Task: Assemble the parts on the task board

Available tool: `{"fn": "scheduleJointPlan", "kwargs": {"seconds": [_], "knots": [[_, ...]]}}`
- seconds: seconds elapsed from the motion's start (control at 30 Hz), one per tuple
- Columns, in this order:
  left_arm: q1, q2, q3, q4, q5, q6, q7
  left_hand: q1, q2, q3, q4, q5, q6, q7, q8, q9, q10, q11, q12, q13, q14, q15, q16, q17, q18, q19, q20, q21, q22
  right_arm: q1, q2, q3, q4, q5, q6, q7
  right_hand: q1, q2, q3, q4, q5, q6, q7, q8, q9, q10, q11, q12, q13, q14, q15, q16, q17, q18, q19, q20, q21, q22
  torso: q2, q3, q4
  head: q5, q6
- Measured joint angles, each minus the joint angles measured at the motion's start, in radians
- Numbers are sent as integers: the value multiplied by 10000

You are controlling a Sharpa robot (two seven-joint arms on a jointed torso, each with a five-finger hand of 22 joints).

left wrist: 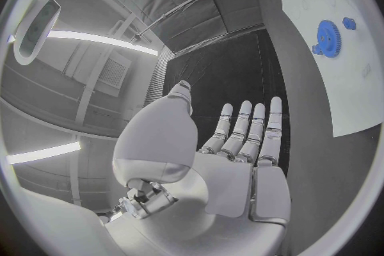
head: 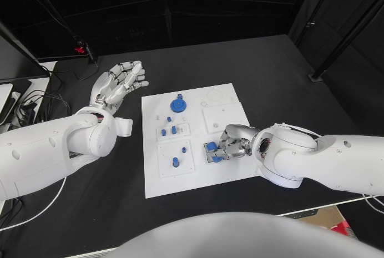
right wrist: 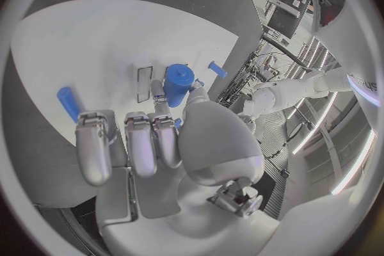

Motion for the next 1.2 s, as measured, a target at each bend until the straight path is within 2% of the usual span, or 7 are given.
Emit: {"fn": "scheduleJointPlan", "kwargs": {"seconds": [0.13,0.47,0.77,0.9,1.0,1.07,1.2], "knots": [[0,-3,0,1,0,2,0,0,0,0,0,0,0,0,0,0,0,0,0,0,0,0,0,0,1,0,0,0,0,0,45,0,-32,-9,36,-2,-170,43,-118,6,-188,47,-43,-79,20,0,0,0,1,0,0,0,0,1,0,0,0,0,0,1,2,18,0],[-1,1,0,2,0,6,0,0,0,0,0,0,0,0,0,1,0,0,0,1,0,0,0,1,1,0,0,0,0,0,129,2,-126,-26,68,-3,-464,79,-408,-7,-559,57,8,-197,31,-1,0,0,2,1,1,0,0,1,0,0,0,0,0,1,2,27,0],[-1,6,0,-3,0,10,0,0,0,0,0,40,0,0,0,-12,0,0,0,-8,0,0,0,-29,0,0,0,0,1,0,190,0,-207,-31,75,-3,-924,177,-762,-9,-1165,92,41,-297,67,-1,0,0,2,1,1,0,0,1,0,0,0,0,-1,1,2,27,0],[-1,8,0,-4,0,13,0,0,0,0,0,40,0,0,0,-12,0,0,0,-9,0,0,0,-30,0,0,0,0,1,0,178,0,-207,-35,60,17,-1142,149,-930,-9,-1492,93,42,-349,80,0,0,0,1,1,1,0,0,1,0,0,0,0,-1,2,2,27,0],[-1,9,0,-5,0,16,0,0,0,0,0,40,0,0,0,-12,0,0,0,-9,0,0,0,-30,1,0,0,0,1,-1,110,0,-173,-74,-20,76,-1287,4,-1118,-17,-2127,152,94,-394,127,0,1,0,1,1,1,0,0,1,0,0,0,0,-1,4,2,32,0],[-1,9,0,-7,0,18,0,0,0,0,0,40,0,0,0,-12,0,0,0,-9,0,0,0,-29,0,0,0,0,1,-2,45,0,-144,-111,-114,129,-1351,-60,-1190,-28,-2420,210,50,-379,155,-1,0,0,1,1,1,0,-1,2,0,0,0,0,0,4,2,42,0],[-1,10,0,-13,0,23,0,0,0,0,0,40,0,0,0,-12,0,0,0,-9,0,0,0,-29,0,0,0,0,1,-3,-115,0,-64,-195,-423,277,-1762,-342,-1494,1,-2531,211,50,-239,223,0,0,0,1,1,-72,0,0,0,4,-75,0,0,0,3,-9,63,0]]}}
